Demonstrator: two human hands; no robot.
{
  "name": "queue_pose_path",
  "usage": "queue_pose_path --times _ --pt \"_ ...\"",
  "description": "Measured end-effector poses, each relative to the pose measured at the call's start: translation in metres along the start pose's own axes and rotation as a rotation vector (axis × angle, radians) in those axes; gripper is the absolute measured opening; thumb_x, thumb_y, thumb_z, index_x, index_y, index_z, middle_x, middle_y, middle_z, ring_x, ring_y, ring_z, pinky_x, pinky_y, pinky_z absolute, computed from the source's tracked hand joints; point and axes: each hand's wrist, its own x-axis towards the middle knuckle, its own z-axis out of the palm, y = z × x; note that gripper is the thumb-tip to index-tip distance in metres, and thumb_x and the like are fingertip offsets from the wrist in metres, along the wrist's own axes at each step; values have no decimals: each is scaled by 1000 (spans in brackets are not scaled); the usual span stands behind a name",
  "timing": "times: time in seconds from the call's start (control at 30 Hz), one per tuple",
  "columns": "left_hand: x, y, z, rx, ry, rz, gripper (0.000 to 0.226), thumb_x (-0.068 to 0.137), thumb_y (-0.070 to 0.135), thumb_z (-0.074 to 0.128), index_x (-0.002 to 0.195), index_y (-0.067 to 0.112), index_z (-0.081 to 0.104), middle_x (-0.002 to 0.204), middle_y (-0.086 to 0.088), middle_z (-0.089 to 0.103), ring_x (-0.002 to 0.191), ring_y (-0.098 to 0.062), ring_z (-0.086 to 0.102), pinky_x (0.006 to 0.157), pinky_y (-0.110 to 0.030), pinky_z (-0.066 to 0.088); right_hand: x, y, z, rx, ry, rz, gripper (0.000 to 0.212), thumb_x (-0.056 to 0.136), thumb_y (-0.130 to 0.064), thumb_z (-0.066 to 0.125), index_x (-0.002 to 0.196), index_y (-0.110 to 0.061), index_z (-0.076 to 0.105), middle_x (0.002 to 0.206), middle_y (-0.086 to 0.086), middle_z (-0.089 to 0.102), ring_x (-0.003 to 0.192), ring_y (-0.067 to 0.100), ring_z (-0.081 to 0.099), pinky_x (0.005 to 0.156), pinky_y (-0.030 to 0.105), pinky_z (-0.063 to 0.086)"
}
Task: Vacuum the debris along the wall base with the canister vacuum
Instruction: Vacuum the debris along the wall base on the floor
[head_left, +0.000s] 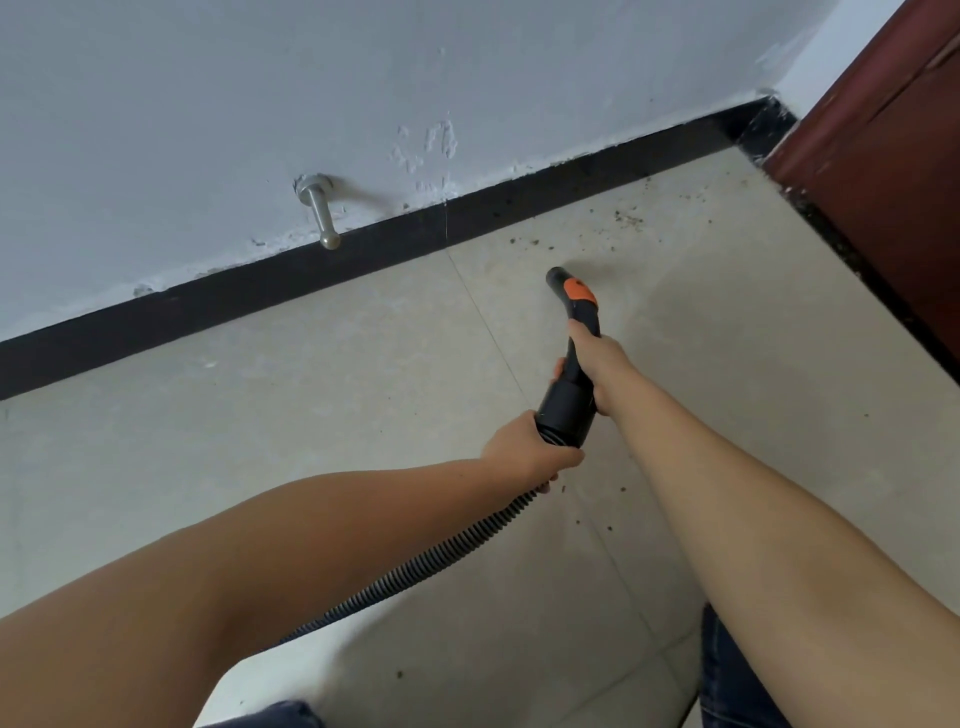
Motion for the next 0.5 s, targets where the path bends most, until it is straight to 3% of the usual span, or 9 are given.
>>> queue_pose_path --times 0.13,0.27,0.33,0.5 --pt "9 18 5 24 -36 15 38 77 25 70 109 16 51 79 -4 62 64 -19 61 72 -36 58 11 -9 -16 60 26 24 32 96 -35 54 113 -10 43 63 9 55 51 19 52 58 34 51" --pt "17 35 13 2 -12 12 37 77 24 70 108 15 52 78 -5 63 64 -19 60 72 -36 58 25 -24 -27 39 10 43 36 94 -38 56 113 -10 44 40 4 55 51 19 52 61 35 50" --pt "21 40 13 -22 15 -5 35 78 24 70 107 15 52 77 -5 62 61 -19 59 71 -34 58 30 -31 -24 -12 -14 44 39 94 -40 56 114 -9 45 38 3 55 52 19 53 66 35 51" --pt "29 49 15 -79 87 -39 34 79 23 69 106 14 51 77 -5 61 59 -19 58 70 -34 57 36 -46 -16 -91 -90 19 42 94 -39 55 119 -6 46 63 8 56 52 19 54 62 32 52"
